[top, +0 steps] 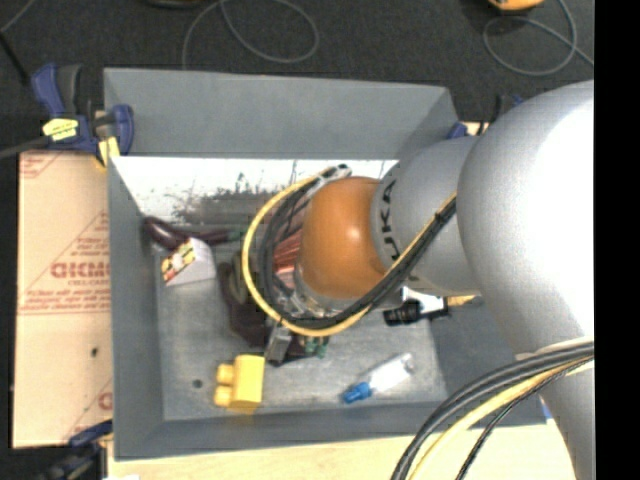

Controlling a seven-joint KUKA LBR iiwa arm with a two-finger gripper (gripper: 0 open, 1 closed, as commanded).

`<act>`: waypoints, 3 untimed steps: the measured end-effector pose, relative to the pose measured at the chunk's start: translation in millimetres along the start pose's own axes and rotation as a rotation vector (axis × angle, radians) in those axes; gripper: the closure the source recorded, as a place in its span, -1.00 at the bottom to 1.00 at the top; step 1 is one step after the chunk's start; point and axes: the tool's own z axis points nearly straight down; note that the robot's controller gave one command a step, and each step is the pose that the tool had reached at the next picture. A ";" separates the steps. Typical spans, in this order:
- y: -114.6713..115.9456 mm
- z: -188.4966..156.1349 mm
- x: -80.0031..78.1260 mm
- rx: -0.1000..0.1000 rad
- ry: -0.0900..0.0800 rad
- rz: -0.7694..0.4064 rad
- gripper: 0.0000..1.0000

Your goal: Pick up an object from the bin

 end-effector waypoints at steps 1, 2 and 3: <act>12.8 -62.5 -9.4 -0.006 -0.013 -0.011 1.00; 12.8 -62.5 -9.4 -0.006 -0.013 -0.011 1.00; 24.7 -266.4 -20.3 -0.006 -0.014 0.028 1.00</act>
Offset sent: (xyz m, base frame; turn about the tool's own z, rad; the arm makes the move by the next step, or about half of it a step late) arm 0.0000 0.0000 0.0000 0.0000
